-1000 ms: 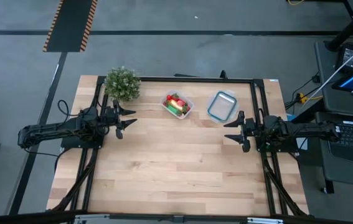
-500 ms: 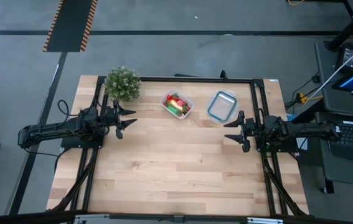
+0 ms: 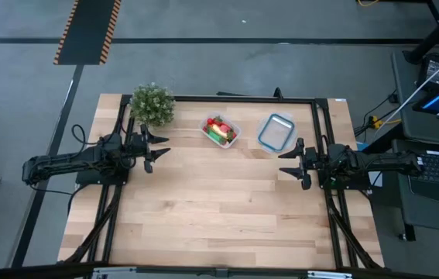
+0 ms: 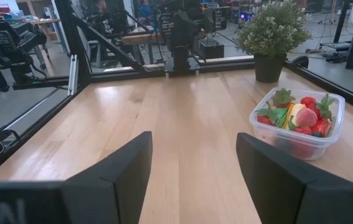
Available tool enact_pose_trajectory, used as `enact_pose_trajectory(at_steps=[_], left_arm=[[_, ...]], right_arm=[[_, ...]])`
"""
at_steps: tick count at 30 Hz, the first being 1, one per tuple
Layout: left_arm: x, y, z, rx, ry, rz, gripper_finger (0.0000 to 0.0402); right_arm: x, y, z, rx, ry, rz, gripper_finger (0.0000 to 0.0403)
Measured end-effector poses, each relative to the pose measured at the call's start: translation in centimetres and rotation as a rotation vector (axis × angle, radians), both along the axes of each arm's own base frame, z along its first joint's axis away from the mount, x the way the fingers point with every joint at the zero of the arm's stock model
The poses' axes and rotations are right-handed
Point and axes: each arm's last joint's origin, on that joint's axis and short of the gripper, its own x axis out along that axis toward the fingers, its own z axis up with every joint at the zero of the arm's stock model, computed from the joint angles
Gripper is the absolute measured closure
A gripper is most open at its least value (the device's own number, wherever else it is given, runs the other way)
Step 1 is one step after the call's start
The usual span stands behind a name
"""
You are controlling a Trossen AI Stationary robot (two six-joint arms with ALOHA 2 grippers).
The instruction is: Pick and placing Produce into tupperware
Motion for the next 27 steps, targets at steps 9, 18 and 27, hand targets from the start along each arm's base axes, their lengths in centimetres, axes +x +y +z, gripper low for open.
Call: enact_pose_trajectory(at_steps=[9,18,27], left_arm=[[0.00,0.00,-0.01,0.000,0.000,0.000,0.0226],[0.00,0.00,0.00,0.000,0.000,0.000,0.0225],[0.00,0.00,0.01,0.000,0.000,0.000,0.0225]], right_arm=[[0.00,0.00,0.00,-0.003,0.000,0.001,0.0169],[0.00,0.00,0.00,-0.003,0.000,0.001,0.0169],[0.00,0.00,0.00,0.000,0.000,0.000,0.0169]])
